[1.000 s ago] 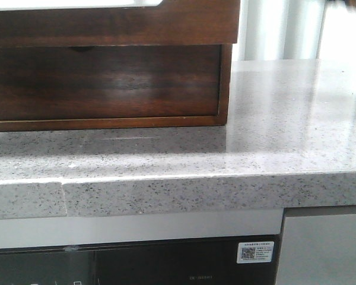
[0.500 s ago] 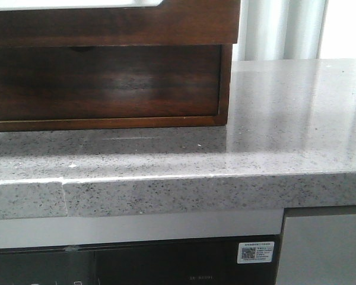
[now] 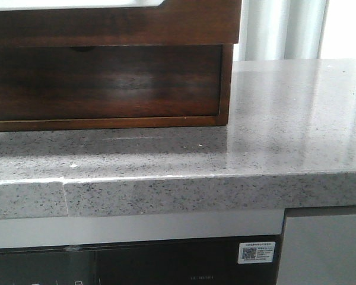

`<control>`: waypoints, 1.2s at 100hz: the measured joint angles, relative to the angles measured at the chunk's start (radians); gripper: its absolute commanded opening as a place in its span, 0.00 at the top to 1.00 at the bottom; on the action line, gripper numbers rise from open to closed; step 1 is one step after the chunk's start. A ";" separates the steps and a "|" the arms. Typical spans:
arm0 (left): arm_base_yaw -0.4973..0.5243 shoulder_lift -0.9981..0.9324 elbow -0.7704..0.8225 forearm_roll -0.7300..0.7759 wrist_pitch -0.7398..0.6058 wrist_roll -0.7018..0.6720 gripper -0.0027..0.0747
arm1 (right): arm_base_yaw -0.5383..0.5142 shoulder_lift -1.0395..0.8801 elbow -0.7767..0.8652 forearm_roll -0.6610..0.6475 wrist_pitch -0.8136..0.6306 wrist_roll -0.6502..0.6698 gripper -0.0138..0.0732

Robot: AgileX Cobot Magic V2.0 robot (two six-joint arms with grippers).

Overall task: Put scissors in drawer with both arms
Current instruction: 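Lift the scissors and carry them over the open drawer, then lower the scissors into the drawer and open the right gripper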

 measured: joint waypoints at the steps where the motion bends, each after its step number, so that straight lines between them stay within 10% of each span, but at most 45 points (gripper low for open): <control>1: 0.000 0.000 0.000 0.000 0.000 0.000 0.62 | 0.000 0.006 0.000 0.000 0.000 0.000 0.93; 50: 0.000 0.000 0.000 0.000 0.000 0.000 0.62 | 0.000 0.101 0.000 -0.060 -0.015 -0.002 0.92; 79: 0.000 0.000 0.000 0.000 0.000 0.000 0.62 | 0.000 0.101 0.000 -0.086 -0.015 -0.002 0.54; 120: 0.000 0.000 0.000 0.000 0.000 0.000 0.62 | 0.000 0.101 0.000 -0.086 -0.025 -0.002 0.55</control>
